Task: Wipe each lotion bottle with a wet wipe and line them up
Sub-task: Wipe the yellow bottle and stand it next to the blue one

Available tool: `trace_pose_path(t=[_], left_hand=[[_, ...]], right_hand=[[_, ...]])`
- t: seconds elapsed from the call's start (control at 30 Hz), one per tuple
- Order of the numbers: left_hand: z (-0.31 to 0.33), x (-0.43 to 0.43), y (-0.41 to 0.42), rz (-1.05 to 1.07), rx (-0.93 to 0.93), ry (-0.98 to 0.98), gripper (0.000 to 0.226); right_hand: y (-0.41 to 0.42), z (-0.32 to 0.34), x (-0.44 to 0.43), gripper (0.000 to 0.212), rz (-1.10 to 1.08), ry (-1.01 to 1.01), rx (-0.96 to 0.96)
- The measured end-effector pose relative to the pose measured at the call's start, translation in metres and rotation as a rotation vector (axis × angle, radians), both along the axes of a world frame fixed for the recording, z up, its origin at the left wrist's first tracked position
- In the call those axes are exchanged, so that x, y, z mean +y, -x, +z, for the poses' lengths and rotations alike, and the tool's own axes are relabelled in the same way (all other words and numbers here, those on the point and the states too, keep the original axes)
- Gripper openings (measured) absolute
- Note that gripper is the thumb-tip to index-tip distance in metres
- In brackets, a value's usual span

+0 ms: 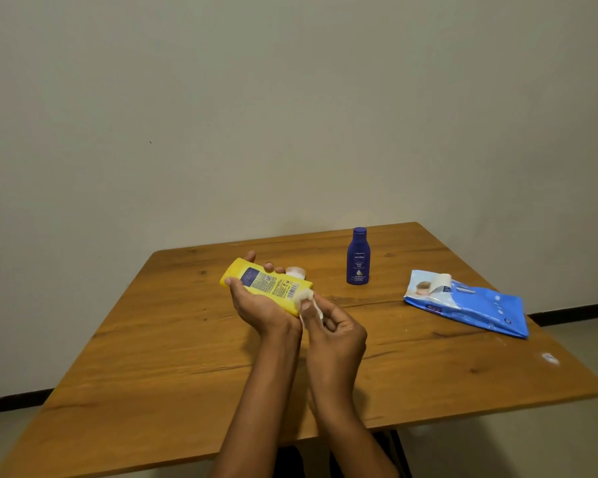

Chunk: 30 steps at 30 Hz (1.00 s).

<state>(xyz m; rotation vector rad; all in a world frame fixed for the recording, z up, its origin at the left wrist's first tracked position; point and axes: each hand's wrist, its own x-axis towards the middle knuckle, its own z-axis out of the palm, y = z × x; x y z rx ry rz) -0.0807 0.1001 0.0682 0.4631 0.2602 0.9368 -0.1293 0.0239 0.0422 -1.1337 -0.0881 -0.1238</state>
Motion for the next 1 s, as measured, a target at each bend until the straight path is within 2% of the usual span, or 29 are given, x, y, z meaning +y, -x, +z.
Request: trace_pose_path(t=[0.17,0.4,0.6,0.8,1.0], left_hand=[[-0.004,-0.014,0.005,-0.142,-0.076,-0.055,0.056],[0.001,-0.01,0.002,-0.199,-0.089,-0.103,0.06],[0.004,-0.001,-0.001,-0.166,-0.087,-0.096,0.062],[-0.003,-0.003,-0.002,-0.152,0.007,-0.263,0.042],[-0.016,0.007,-0.004,-0.092,0.128,-0.535,0.058]], right_hand=[[-0.023,0.021,-0.007,0.018,-0.061,-0.103,0.04],[-0.009,0.005,-0.006,0.019,-0.053,-0.031,0.002],[0.0,-0.011,-0.015,0.018,-0.043,0.285,-0.136],[-0.007,-0.01,-0.018,0.034,-0.111,0.562,-0.379],[-0.019,-0.015,-0.025,0.039,-0.102,0.665,-0.416]])
